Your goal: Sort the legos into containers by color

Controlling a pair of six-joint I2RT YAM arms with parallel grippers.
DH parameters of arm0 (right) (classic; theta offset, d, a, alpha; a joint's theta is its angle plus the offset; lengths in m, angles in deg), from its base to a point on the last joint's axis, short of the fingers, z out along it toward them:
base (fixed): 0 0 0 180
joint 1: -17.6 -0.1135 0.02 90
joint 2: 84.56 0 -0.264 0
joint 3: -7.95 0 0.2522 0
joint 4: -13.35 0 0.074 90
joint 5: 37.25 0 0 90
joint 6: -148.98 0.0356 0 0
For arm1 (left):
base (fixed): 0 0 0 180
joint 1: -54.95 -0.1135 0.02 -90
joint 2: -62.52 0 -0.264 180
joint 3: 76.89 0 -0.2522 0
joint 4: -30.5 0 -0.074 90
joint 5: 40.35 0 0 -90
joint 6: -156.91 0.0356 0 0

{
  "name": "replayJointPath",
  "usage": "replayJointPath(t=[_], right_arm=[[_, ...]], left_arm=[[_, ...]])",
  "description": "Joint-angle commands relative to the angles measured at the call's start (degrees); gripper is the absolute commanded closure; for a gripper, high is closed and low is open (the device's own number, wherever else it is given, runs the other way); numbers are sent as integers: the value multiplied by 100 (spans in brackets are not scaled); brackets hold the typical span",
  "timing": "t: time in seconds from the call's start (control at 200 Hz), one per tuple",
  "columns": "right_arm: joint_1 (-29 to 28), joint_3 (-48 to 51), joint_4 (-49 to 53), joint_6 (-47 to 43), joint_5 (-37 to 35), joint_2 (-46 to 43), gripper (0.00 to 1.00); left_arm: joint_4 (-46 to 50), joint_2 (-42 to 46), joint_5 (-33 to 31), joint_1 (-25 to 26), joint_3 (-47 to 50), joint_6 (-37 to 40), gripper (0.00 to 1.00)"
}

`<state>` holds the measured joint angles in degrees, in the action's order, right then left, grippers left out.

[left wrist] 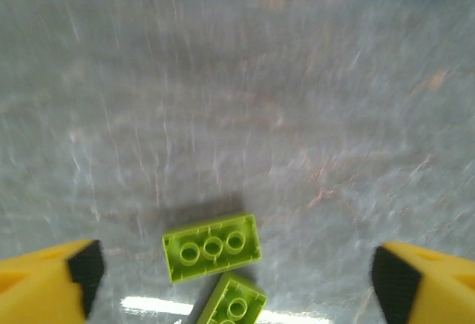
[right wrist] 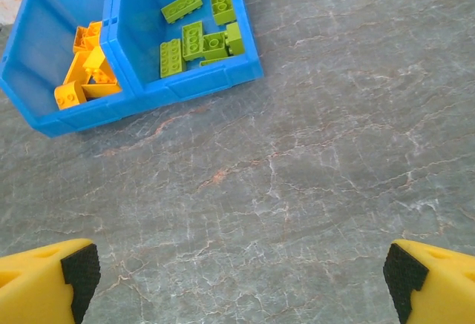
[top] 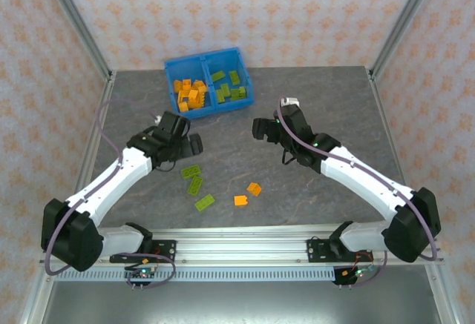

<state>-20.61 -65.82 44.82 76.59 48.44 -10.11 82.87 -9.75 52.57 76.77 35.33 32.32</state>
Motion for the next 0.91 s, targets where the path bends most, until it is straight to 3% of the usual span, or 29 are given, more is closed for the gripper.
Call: replayJointPath(t=[0.0,0.215,0.611,0.901], right_arm=[[-20,-200,-172,110,147,71,1],[-19,-147,-41,129,109,18,1],[-24,-44,-8,104,1,-85,1],[-19,-116,13,94,10,-61,1]], left_arm=[[-202,-247,517,103,314,-386,0],[-325,-1075,115,463,185,-460,0],[-767,-1755,-406,470,515,-928,0],[-846,-1940,-466,471,559,-936,26]])
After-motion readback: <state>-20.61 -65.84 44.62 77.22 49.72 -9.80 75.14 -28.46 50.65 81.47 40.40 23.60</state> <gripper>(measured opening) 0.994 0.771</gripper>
